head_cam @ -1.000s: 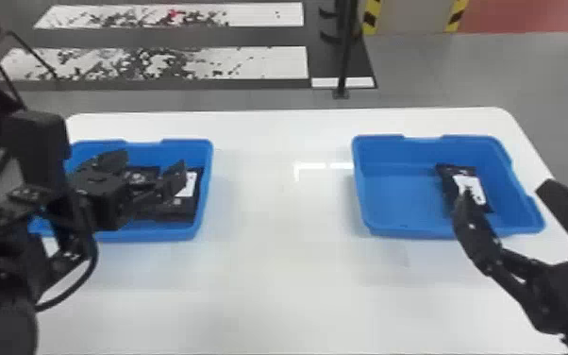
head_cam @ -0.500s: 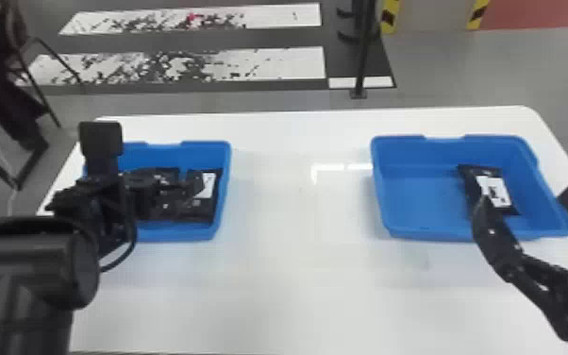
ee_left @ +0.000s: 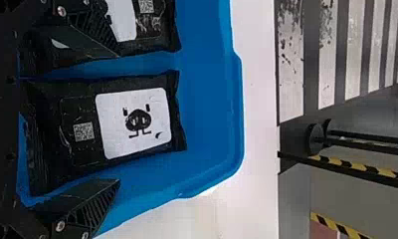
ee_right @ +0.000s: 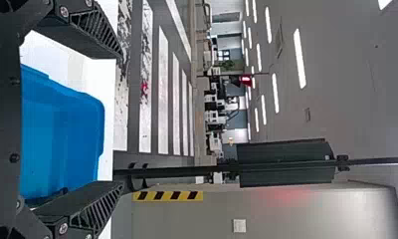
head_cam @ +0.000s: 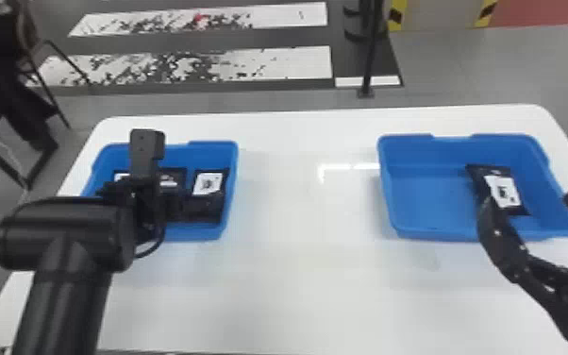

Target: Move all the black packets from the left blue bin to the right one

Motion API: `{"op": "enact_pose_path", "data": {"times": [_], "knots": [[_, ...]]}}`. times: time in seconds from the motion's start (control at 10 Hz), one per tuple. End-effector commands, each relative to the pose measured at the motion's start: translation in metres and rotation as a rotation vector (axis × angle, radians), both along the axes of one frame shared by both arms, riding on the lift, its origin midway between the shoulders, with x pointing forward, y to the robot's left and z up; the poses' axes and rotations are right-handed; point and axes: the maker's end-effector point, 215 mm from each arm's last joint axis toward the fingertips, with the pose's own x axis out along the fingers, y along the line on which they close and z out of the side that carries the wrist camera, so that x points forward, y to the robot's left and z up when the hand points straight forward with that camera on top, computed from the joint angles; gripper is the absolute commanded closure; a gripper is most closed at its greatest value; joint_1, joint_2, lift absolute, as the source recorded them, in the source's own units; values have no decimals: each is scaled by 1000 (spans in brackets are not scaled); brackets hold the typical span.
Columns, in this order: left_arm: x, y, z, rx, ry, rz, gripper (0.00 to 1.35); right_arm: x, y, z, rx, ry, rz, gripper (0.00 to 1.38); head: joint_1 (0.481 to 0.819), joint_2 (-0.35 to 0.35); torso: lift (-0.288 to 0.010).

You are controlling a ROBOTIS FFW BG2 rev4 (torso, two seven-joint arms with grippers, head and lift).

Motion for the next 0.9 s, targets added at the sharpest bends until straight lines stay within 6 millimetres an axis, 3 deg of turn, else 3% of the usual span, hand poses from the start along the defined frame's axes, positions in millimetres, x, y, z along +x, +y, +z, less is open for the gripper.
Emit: {"op": "enact_pose_path", "data": {"times": [0.0,0.2,0.3,0.4,0.5,0.6,0.8], "knots": [[1,-4,-11,-20,37,-8,137,1,0,1,2,-2,-1,127,695,80,-140],[0,-11,-23,-29,87,-35,240,1,0,0,6,0,1,128,695,72,-140],[-5,-19,-28,-67,110,-41,484,1,0,0,6,0,1,131,695,67,-140],[-4,-26,-26,-87,97,-52,926,1,0,0,8,0,1,133,695,62,-140],[-3,-27,-25,-88,88,-58,1157,1,0,0,10,0,1,134,695,53,-140],[3,-30,-16,-100,53,-80,1204,0,0,0,12,-1,2,136,695,46,-140],[-13,-33,14,-89,12,-104,1204,1,1,1,12,-3,2,137,695,39,-140]]}}
